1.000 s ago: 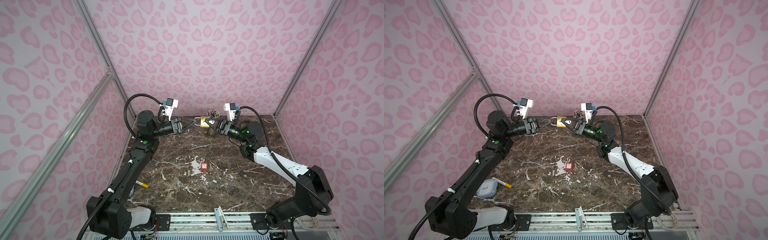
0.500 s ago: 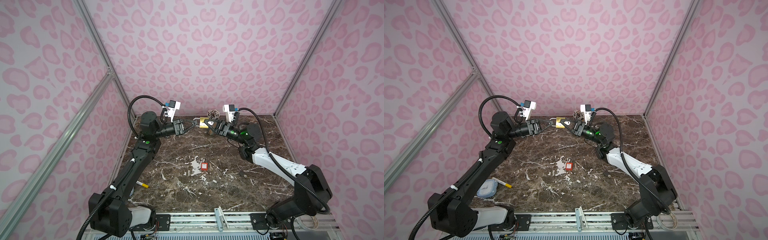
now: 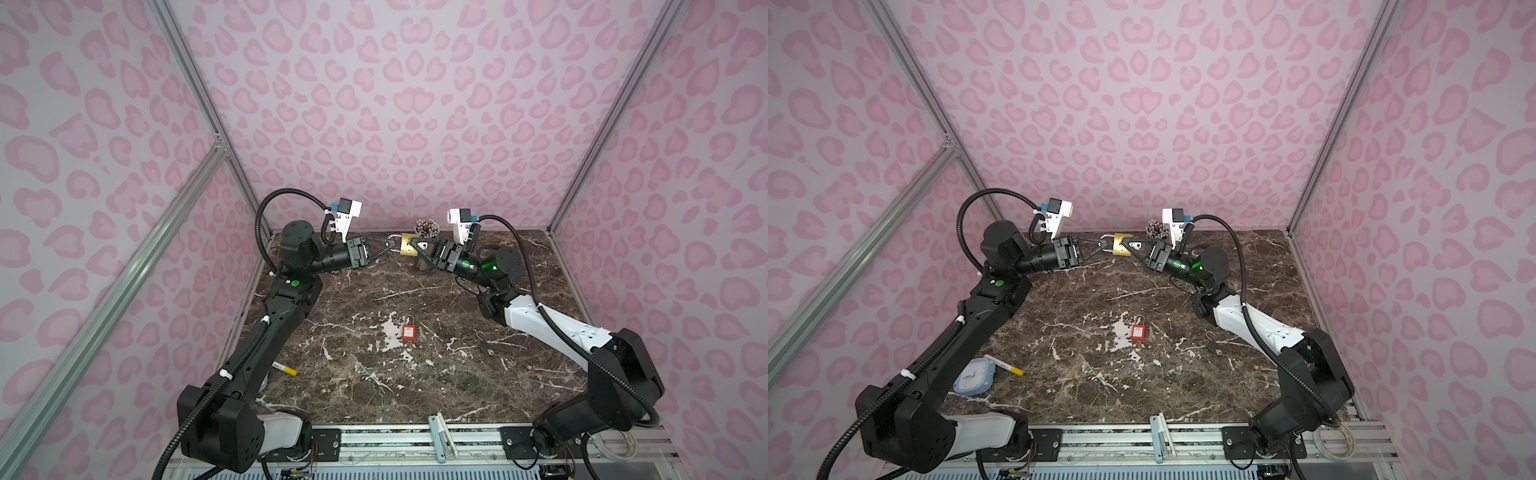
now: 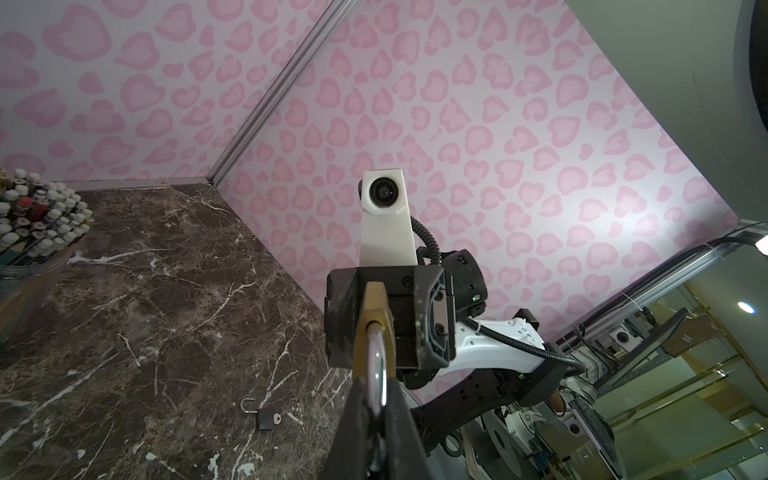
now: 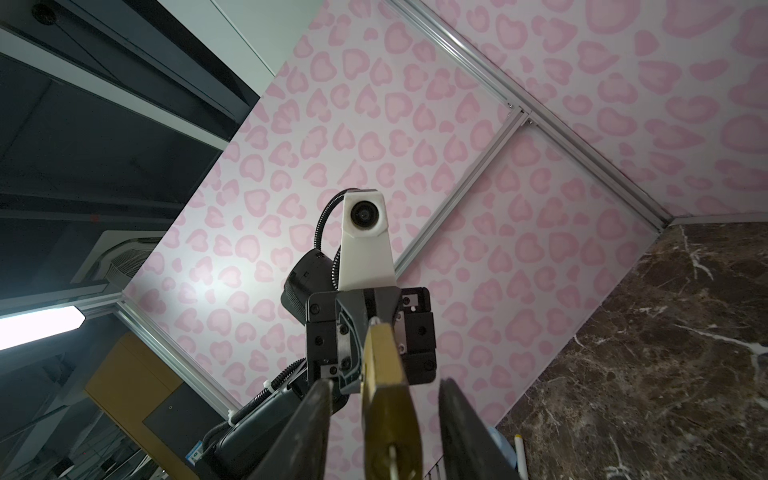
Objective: Lock with the key
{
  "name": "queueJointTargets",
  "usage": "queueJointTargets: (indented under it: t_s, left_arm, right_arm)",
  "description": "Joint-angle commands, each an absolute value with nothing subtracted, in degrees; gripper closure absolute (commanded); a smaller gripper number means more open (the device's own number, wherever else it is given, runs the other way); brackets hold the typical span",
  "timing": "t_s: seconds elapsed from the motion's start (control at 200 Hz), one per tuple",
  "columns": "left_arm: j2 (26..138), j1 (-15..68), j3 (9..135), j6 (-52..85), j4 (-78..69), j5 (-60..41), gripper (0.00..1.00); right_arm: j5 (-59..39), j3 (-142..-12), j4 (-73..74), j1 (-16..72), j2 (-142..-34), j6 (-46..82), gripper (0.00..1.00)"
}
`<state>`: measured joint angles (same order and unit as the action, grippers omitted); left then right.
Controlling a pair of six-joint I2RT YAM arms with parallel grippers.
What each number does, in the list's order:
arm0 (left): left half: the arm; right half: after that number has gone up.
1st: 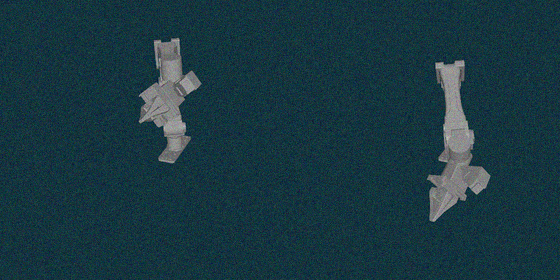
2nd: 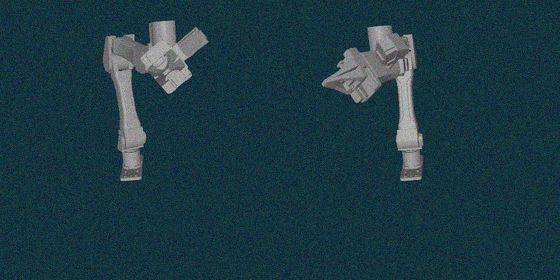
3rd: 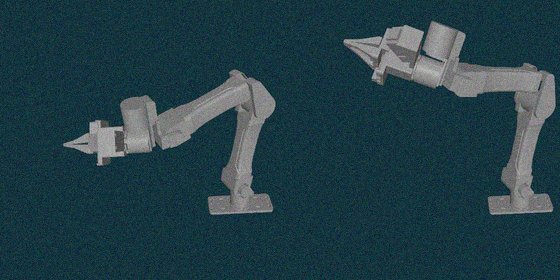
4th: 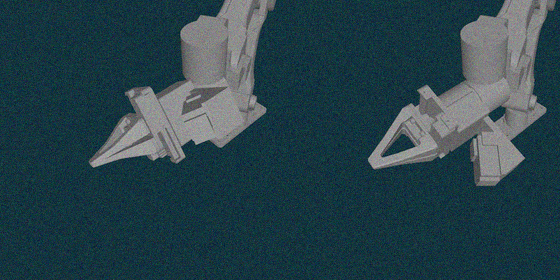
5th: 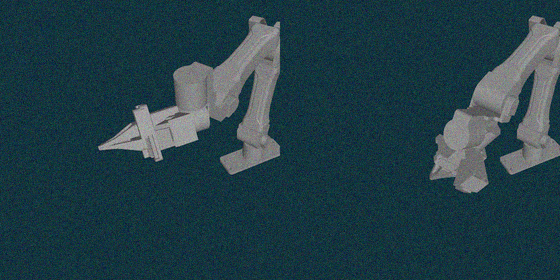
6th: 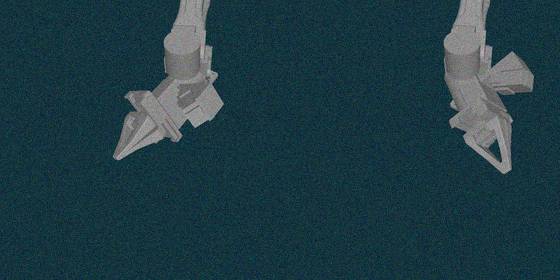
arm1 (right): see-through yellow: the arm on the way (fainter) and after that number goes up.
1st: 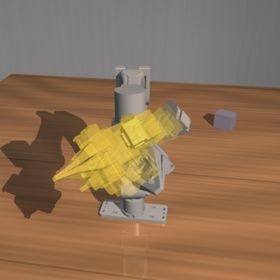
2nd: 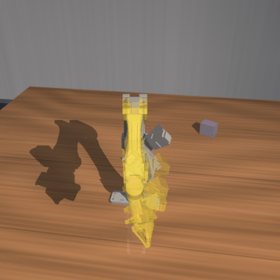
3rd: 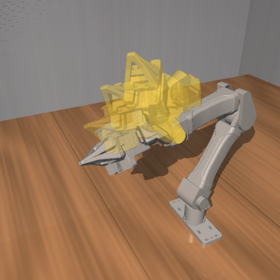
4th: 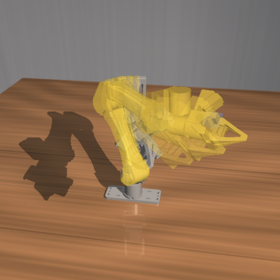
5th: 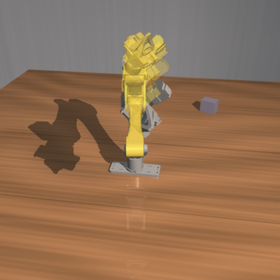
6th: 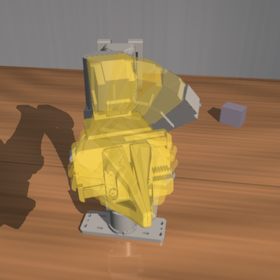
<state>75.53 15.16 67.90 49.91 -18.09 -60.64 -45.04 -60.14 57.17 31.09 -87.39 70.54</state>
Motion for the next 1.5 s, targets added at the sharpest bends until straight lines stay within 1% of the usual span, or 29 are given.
queueJointTargets:
  t_s: [0.0, 0.28, 0.36, 0.47, 0.545, 0.62, 0.7, 1.02, 1.5]
  left_arm:
    - [75.8, 15.0, 68.9, 50.2, -21.4, -60.5, 0.96]
    - [75.9, 15.0, 69.3, 50.7, -21.8, -60.4, 0.96]
    - [75.8, 15.1, 69.3, 50.7, -21.8, -60.5, 0.96]
    - [75.9, 15.1, 69.2, 50.7, -21.8, -60.4, 0.96]
    - [75.8, 15.2, 69.3, 50.9, -21.9, -60.4, 0.96]
    - [75.8, 15.2, 69.3, 50.9, -21.9, -60.5, 0.96]
    - [75.8, 15.1, 69.2, 50.8, -21.9, -60.4, 0.96]
    - [75.7, 15.1, 68.8, 50.5, -21.8, -60.4, 0.96]
    - [75.6, 15.2, 68.7, 50.4, -21.7, -60.0, 0.96]
  right_arm:
    - [-45.8, -59.4, 57.4, 30.3, -86.6, 70.4, 0.55]
    - [-46.4, -57.2, 55.7, 28.2, -84.0, 69.9, 0.57]
    - [-46.4, -56.7, 55.3, 28.0, -83.6, 69.7, 0.6]
    - [-46.4, -56.4, 55.3, 27.9, -83.3, 69.8, 0.66]
    - [-46.5, -56.4, 55.2, 27.9, -83.4, 69.9, 0.74]
    - [-46.6, -56.4, 55.3, 27.9, -83.4, 69.8, 0.88]
    - [-46.7, -56.5, 55.3, 27.9, -83.3, 70.0, 1.0]
    - [-46.0, -55.6, 55.3, 27.5, -82.5, 69.6, 1.0]
    - [-45.3, -51.1, 51.3, 23.3, -77.2, 67.0, 1.0]
